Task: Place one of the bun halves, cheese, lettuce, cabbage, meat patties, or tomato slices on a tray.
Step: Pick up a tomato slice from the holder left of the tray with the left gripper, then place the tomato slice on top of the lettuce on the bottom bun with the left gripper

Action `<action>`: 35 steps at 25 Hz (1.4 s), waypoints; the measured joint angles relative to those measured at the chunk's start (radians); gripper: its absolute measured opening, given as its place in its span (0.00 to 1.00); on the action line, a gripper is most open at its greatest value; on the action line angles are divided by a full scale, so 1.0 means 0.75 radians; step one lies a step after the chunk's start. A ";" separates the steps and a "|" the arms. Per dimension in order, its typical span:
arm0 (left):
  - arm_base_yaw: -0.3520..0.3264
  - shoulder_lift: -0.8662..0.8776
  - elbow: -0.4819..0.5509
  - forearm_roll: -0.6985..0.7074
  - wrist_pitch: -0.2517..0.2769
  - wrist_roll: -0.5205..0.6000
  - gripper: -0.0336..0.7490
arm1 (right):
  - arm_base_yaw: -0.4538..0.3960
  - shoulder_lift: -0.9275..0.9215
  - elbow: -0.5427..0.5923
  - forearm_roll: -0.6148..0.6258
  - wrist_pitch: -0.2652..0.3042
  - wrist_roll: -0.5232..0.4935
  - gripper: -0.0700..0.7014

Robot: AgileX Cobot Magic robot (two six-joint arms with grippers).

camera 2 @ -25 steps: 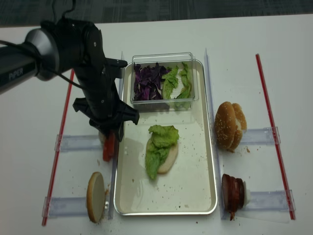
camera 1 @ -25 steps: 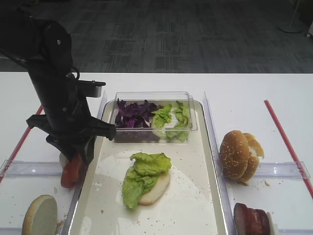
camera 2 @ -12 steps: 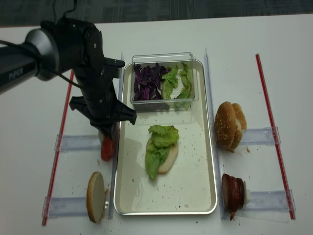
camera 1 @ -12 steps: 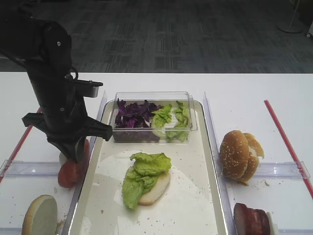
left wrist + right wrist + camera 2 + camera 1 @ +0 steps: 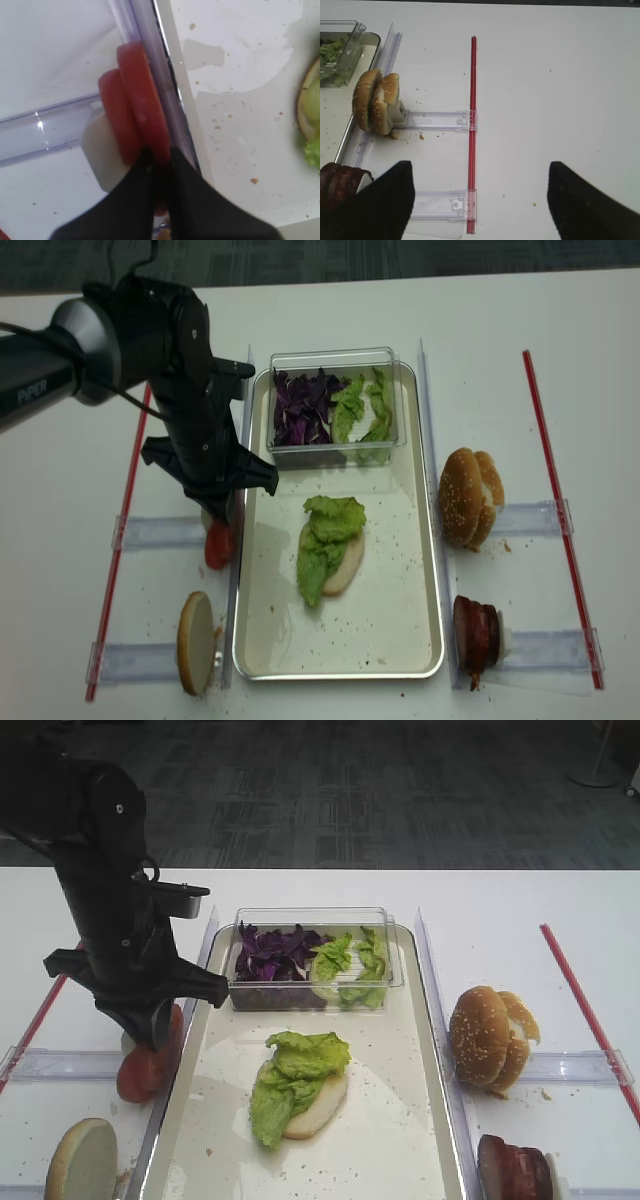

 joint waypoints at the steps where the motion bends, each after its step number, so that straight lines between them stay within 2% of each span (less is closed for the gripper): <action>1: 0.000 -0.006 0.000 0.003 0.003 0.000 0.06 | 0.000 0.000 0.000 0.000 0.000 0.000 0.83; 6: 0.000 -0.033 -0.034 0.008 0.048 0.000 0.06 | 0.000 0.000 0.000 0.000 0.000 0.000 0.83; 13: 0.000 -0.051 -0.139 0.008 0.165 0.000 0.06 | 0.000 0.000 0.000 0.000 0.000 0.000 0.83; 21: 0.000 -0.051 -0.285 0.008 0.177 0.032 0.06 | 0.000 0.000 0.000 0.000 0.000 0.000 0.83; 29: 0.000 -0.051 -0.297 -0.005 0.182 0.125 0.06 | 0.000 0.000 0.000 0.000 0.000 0.000 0.83; 32: 0.000 -0.051 -0.297 -0.088 0.182 0.202 0.06 | 0.000 0.000 0.000 0.000 0.000 0.000 0.83; 35: 0.000 -0.051 -0.297 -0.247 0.182 0.305 0.06 | 0.000 0.000 0.000 0.000 0.000 0.000 0.83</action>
